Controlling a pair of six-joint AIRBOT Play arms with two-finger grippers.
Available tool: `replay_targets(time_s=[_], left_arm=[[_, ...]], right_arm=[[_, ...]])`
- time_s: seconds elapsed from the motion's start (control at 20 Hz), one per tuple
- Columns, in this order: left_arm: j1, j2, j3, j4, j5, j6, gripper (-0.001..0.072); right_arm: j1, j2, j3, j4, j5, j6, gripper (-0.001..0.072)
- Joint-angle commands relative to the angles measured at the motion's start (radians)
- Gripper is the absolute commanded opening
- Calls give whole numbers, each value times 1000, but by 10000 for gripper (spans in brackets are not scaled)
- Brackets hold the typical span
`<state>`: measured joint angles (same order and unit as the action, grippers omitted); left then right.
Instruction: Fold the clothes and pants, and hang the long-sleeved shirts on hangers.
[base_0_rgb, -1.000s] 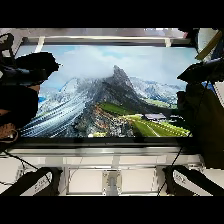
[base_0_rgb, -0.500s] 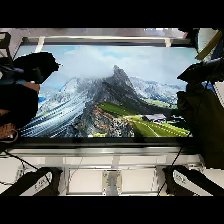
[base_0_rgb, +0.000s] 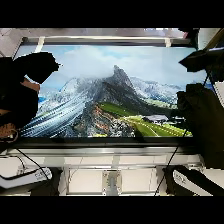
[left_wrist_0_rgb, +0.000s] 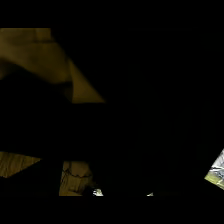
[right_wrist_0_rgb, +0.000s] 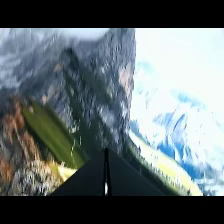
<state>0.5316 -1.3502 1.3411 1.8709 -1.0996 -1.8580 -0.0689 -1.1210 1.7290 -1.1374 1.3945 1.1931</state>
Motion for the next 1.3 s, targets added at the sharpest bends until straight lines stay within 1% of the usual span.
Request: replay_targets(time_s=[0.0,0.05,0.1,0.15,0.2,0.3,0.45,0.5,0.55,0.65,0.7,0.75,0.8,0.95,1.0,1.05,1.15,1.25], left_arm=[[167,-141,-2,-199,-2,-10,560],[183,-174,-2,-256,5,43,573],[190,-202,-2,-300,14,93,653],[192,-227,-2,-331,29,120,710],[191,-248,-2,-357,52,123,710],[191,-278,-2,-457,109,130,709],[187,-309,-2,-659,173,243,708],[180,-314,-2,-697,185,255,707],[172,-316,-2,-709,196,254,686],[155,-318,-2,-710,207,254,514],[146,-319,-2,-709,207,256,387],[139,-319,-2,-710,206,276,40],[132,-317,-2,-714,199,305,19],[115,-283,-1,-726,151,309,19],[108,-258,-1,-755,129,336,18],[98,-228,-1,-805,105,374,18],[59,-146,-1,-970,37,478,18],[-27,-51,-2,-1161,-61,589,18]], right_arm=[[1,-1,1,49,-201,-6,32],[1,-1,2,69,-250,-6,141],[1,-1,1,87,-290,-6,294],[1,-1,2,105,-322,-6,428],[1,-1,2,122,-342,-5,454],[1,-1,2,153,-343,-5,454],[1,-1,2,187,-340,-5,452],[1,-1,2,194,-340,-5,451],[1,-1,2,199,-340,-5,451],[1,-1,2,201,-340,-5,450],[1,-1,1,201,-340,-5,450],[1,-1,2,201,-340,-5,449],[1,-1,2,201,-340,-5,450],[0,2,16,198,-343,-5,448],[0,3,37,188,-349,-6,447],[0,3,67,179,-362,-6,447],[0,3,135,148,-360,-6,447],[0,10,197,103,-312,-5,447]])
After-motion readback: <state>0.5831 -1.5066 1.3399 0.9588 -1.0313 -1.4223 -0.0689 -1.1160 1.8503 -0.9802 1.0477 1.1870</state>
